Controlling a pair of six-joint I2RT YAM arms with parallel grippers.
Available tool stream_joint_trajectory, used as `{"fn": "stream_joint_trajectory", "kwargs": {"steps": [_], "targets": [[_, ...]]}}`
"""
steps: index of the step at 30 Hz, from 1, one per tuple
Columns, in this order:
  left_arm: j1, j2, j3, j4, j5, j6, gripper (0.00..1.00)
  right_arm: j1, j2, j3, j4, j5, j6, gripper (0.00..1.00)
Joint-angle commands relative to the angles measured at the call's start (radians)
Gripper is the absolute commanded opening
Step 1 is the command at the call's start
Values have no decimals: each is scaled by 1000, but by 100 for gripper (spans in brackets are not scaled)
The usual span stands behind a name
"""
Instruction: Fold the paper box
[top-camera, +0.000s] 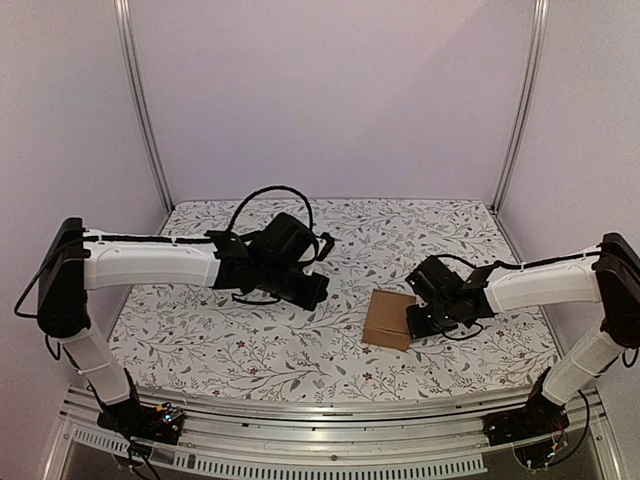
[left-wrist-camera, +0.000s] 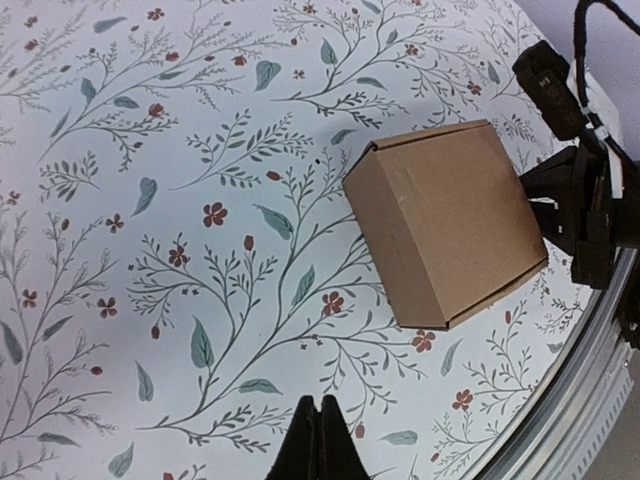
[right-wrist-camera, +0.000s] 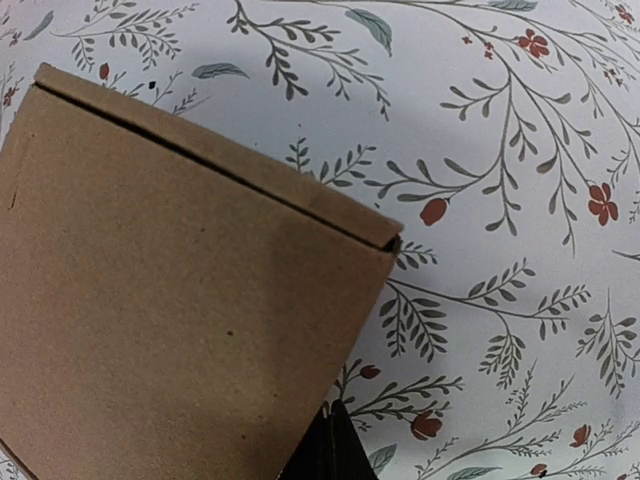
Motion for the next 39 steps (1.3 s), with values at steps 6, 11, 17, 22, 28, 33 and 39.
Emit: {"fn": "stream_joint_trajectory", "kwargs": {"steps": [6,11,17,22,28,33,39], "targets": [[52,-130,-128,-8,-73,-4,0,50,177,196,67,-79,3,0],[83,-193,-186,-9,-79,-7,0,57,258,276,81,-144,4,0],[123,-275,-269,-1,-98,-3,0,55,301,327,80,-167,2,0],[153,-338,-311,4,-107,-7,0,33,284,346,23,-111,-41,13],[184,-402,-323,-15,-143,-19,20,2,185,331,-11,-25,-95,52],[213,-448,-294,-52,-168,-38,57,-40,88,331,-49,11,-149,80],[255,-451,-176,-154,-183,-31,99,-120,-25,325,-91,35,-213,99]]}}
